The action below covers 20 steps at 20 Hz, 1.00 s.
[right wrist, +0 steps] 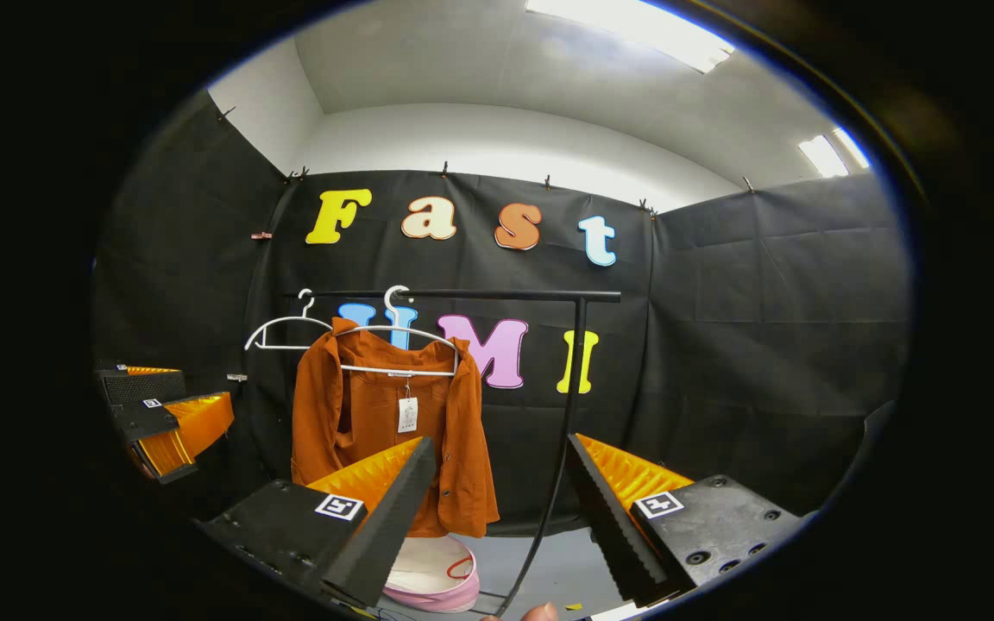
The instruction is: Grasp the clothes on the hanger with both hands and then place them into the laundry hamper below.
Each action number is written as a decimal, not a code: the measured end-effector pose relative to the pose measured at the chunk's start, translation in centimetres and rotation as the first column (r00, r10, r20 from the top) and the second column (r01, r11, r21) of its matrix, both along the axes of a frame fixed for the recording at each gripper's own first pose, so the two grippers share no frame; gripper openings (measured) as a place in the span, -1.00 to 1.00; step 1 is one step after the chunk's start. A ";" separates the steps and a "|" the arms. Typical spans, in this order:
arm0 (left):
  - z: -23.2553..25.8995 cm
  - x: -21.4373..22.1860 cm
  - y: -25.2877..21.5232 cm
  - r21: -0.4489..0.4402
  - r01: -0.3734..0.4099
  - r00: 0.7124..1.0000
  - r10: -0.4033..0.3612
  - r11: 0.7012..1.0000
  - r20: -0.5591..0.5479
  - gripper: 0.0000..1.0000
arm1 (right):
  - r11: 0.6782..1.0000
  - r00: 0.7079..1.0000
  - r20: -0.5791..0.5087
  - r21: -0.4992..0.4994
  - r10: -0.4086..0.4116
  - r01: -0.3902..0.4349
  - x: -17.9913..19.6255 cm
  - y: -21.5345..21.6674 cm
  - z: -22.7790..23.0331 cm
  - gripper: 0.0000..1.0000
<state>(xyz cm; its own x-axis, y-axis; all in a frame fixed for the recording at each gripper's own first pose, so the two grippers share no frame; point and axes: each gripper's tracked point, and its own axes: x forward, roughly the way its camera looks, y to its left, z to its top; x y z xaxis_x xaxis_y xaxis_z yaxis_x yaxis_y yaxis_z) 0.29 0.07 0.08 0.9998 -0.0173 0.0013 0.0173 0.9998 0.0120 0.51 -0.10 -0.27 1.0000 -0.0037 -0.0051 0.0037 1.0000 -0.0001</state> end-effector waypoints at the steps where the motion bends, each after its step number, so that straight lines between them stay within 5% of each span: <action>1: -0.1 0.1 0.0 0.001 0.001 1.000 -0.001 1.000 -0.002 0.87 | 1.000 1.000 0.001 0.002 0.001 -0.001 0.1 0.0 0.0 0.96; 14: -0.4 2.0 -0.1 -0.032 0.011 1.000 -0.011 0.999 -0.003 0.87 | 0.998 0.999 0.000 0.043 0.039 -0.038 4.8 1.5 0.1 0.96; 20: 1.1 15.3 1.4 0.004 -0.047 0.999 0.047 0.999 0.001 0.87 | 0.994 0.995 0.025 0.061 0.093 -0.095 13.6 3.1 0.0 0.95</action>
